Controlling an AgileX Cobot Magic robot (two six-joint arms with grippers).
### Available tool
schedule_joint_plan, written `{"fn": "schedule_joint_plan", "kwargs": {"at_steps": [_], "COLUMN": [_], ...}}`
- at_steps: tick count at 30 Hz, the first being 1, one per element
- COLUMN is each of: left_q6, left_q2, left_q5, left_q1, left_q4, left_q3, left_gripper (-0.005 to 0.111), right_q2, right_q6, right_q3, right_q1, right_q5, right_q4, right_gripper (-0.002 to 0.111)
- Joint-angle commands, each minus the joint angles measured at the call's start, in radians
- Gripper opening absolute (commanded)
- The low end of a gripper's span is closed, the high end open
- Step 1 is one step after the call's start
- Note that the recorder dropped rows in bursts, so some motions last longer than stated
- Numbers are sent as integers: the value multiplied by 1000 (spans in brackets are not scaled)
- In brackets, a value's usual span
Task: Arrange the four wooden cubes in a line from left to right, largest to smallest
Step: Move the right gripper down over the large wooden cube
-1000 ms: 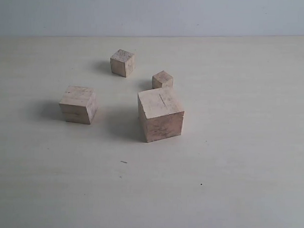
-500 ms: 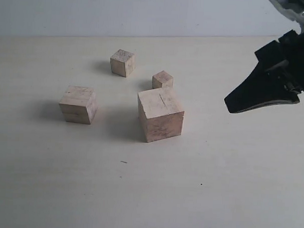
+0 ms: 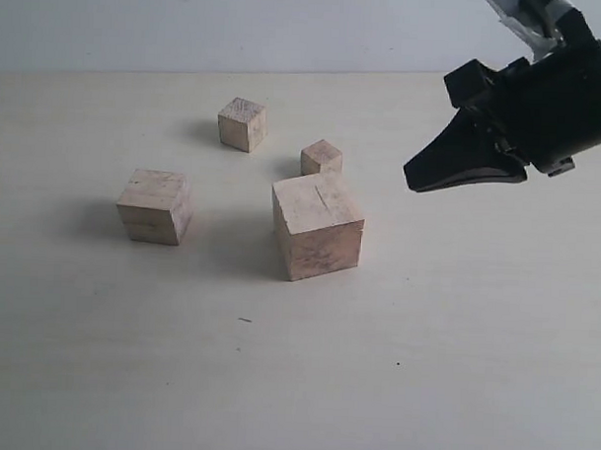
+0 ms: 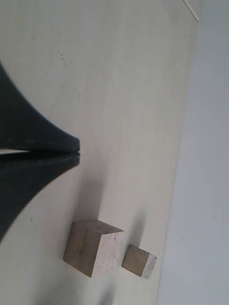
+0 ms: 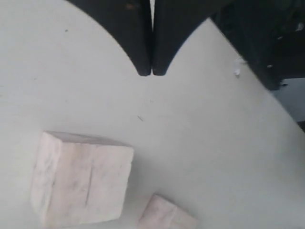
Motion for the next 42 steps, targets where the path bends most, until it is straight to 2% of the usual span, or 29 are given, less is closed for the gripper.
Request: {"fn": "schedule_joint_plan", "kwargs": {"at_steps": [1,3,5,6,8,10,12,14,16,17,18,19,20,21,27,42], "left_q6": [4,4,4,4,4,4,4,4,4,4,4,4,4,4,4,4], "left_q2": [-7,-7,-7,-7,-7,-7,-7,-7,-7,-7,-7,-7,-7,-7,-7,-7], "left_q5": [-11,-11,-11,-11,-11,-11,-11,-11,-11,-11,-11,-11,-11,-11,-11,-11], "left_q1": [-8,-8,-8,-8,-8,-8,-8,-8,-8,-8,-8,-8,-8,-8,-8,-8], "left_q4": [3,3,3,3,3,3,3,3,3,3,3,3,3,3,3,3], "left_q3": [3,3,3,3,3,3,3,3,3,3,3,3,3,3,3,3], "left_gripper": [0,0,0,0,0,0,0,0,0,0,0,0,0,0,0,0], "right_q2": [0,0,15,42,110,192,254,298,321,334,339,354,363,370,426,649], "right_q6": [181,306,508,611,747,820,830,822,793,767,756,746,746,745,779,933], "right_q3": [-99,-160,-253,-315,-391,-449,-481,-503,-515,-519,-519,-519,-519,-519,-522,-692], "right_q1": [71,128,239,312,411,471,491,492,492,492,492,492,492,492,492,492], "right_q5": [-132,-174,-162,-111,1,87,94,92,77,55,37,-6,-31,-56,-152,-51], "right_q4": [-238,-396,-614,-740,-859,-916,-900,-859,-809,-796,-794,-794,-794,-794,-789,-928], "right_gripper": [0,0,0,0,0,0,0,8,27,45,57,84,97,105,105,105]}}
